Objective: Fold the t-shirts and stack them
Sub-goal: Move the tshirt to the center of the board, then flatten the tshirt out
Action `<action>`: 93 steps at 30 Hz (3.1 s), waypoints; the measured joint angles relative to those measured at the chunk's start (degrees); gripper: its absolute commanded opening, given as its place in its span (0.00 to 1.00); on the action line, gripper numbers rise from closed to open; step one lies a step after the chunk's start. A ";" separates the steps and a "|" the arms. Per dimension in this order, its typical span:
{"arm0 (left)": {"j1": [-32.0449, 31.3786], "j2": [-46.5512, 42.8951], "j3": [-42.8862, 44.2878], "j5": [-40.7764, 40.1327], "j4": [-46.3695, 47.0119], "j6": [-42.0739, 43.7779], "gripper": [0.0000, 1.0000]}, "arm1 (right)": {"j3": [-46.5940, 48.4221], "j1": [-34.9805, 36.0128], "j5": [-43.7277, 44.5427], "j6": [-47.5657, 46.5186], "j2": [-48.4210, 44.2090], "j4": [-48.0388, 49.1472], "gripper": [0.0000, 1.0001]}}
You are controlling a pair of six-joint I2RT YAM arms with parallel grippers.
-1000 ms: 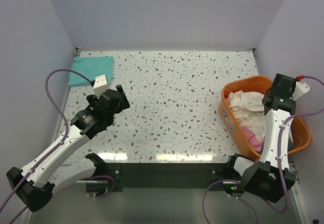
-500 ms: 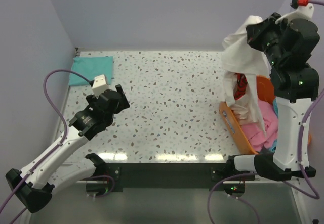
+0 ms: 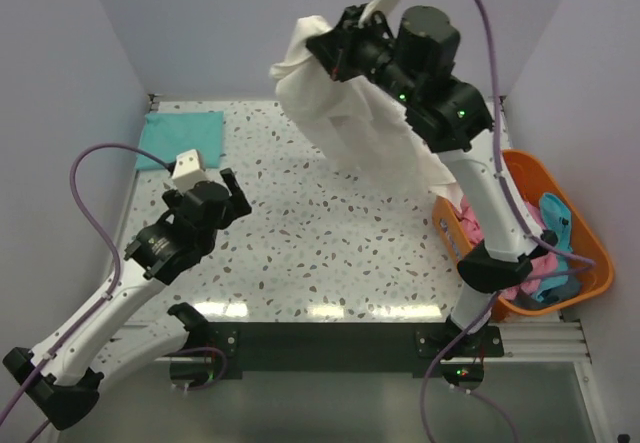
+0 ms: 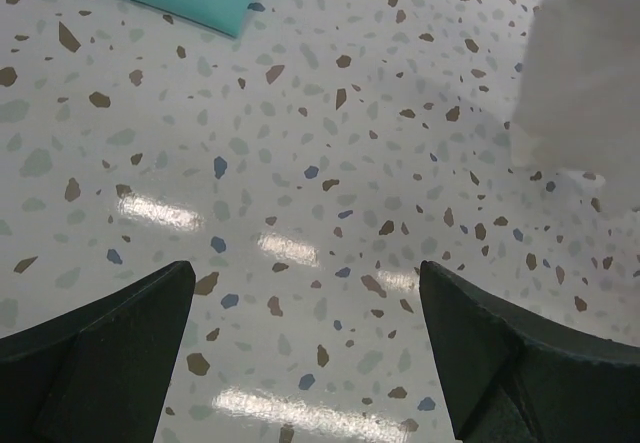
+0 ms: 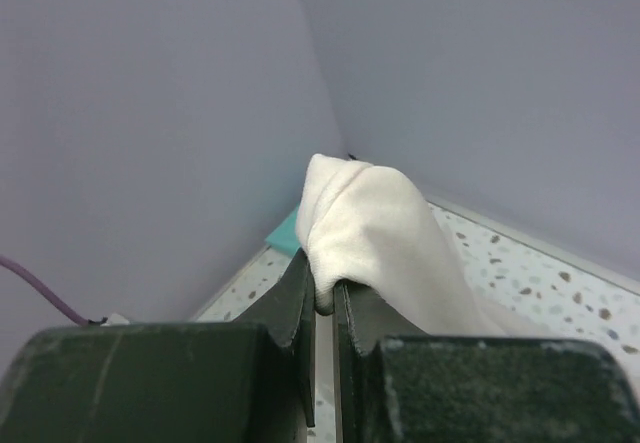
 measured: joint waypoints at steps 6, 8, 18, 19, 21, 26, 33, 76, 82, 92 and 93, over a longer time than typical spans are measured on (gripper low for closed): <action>0.00 -2.54 2.23 -1.36 -4.39 -1.62 1.00 | 6.32 10.03 0.44 -1.97 10.80 4.70 0.00; 0.00 -3.91 3.28 -2.47 -6.67 -2.82 1.00 | 4.22 10.80 1.33 -1.79 11.47 6.23 0.00; 0.00 -12.28 3.78 -5.38 -12.20 -6.78 1.00 | -39.63 5.55 16.31 -1.57 -7.74 10.60 0.00; 0.00 -12.31 3.78 -5.53 -12.20 -7.13 1.00 | -47.84 2.93 15.80 -0.85 -12.09 11.87 0.00; 0.00 -11.89 3.54 -5.68 -11.89 -7.39 1.00 | -61.81 -3.80 14.40 0.72 -18.97 12.15 0.00; 0.09 -6.75 0.90 -5.14 -8.70 -7.61 1.00 | -78.36 -10.23 15.21 1.95 -22.14 11.37 0.00; 11.87 14.73 -1.40 8.22 4.55 -2.56 1.00 | -78.31 -8.37 16.79 3.45 -17.46 11.34 0.00; 21.40 21.62 6.73 29.18 28.63 5.97 0.00 | -70.27 -8.41 17.38 3.63 -20.70 6.32 0.00; 21.40 8.63 19.85 23.82 23.12 7.30 0.00 | -58.27 -8.37 14.08 2.32 -31.65 3.28 0.00; 21.40 4.92 47.32 18.58 16.11 12.02 0.00 | -27.98 -8.37 6.49 2.36 -39.08 -1.36 0.00; 21.40 4.72 48.70 18.23 16.13 12.41 0.00 | -26.67 -8.37 5.95 2.49 -39.19 -1.36 0.00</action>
